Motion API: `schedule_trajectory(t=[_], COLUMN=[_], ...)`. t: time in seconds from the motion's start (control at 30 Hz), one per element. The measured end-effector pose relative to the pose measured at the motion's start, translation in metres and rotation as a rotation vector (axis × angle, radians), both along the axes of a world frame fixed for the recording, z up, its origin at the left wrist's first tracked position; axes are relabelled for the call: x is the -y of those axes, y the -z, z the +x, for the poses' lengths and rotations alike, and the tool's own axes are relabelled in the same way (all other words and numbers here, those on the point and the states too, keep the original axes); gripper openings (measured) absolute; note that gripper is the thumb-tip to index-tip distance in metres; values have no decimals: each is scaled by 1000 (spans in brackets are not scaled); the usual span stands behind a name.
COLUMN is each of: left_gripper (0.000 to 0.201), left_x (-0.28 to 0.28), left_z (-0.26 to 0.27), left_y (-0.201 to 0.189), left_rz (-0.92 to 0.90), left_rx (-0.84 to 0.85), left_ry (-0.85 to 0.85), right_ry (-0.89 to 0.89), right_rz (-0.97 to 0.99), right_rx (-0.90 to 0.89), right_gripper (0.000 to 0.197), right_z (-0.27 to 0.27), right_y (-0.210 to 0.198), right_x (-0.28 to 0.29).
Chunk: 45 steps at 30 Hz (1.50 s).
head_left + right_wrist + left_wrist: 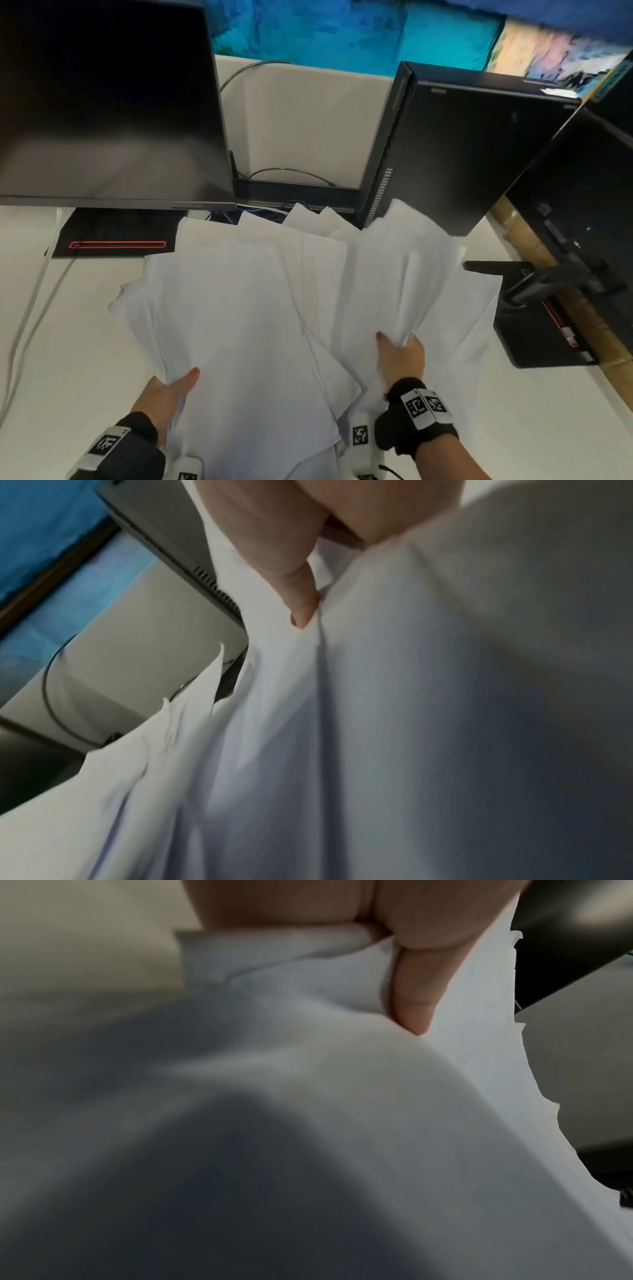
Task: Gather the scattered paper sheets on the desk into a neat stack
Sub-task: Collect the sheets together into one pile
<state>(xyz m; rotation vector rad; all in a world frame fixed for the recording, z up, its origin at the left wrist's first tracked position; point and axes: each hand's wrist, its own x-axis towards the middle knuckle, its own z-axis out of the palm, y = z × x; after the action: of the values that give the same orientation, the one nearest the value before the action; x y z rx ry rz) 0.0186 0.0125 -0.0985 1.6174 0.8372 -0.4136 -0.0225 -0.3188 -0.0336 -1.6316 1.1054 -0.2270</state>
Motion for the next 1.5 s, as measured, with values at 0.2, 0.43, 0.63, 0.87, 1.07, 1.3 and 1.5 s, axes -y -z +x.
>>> schedule_trajectory(t=[0.2,0.43,0.63,0.87,1.07,1.3,1.5], left_gripper=[72,75,68,66,112,11,42], left_x=[-1,1,0,7,9,40,48], left_z=[1,0,0,7,13,6,10], left_y=[0,-1,-6,-20,-25,-76,-94], left_rz=[-23,-1,52,3,-134,-274,-391], left_rx=[-11,-3,8,0,8,169,216], left_ry=[4,1,41,58,103,275,256], right_ry=[268,573,649,354,4,-278,-398], right_rz=[-82,-103,53,285,263,362,471], right_rx=[155,402,467,366,189,278,276], right_gripper=[19,32,42,58,29,43,102], right_z=[-3,9,15,-2,-9,0,2], right_y=[-19,-53,-59,-40,-23,-29,-23], right_x=[28,51,57,24,21,24,26])
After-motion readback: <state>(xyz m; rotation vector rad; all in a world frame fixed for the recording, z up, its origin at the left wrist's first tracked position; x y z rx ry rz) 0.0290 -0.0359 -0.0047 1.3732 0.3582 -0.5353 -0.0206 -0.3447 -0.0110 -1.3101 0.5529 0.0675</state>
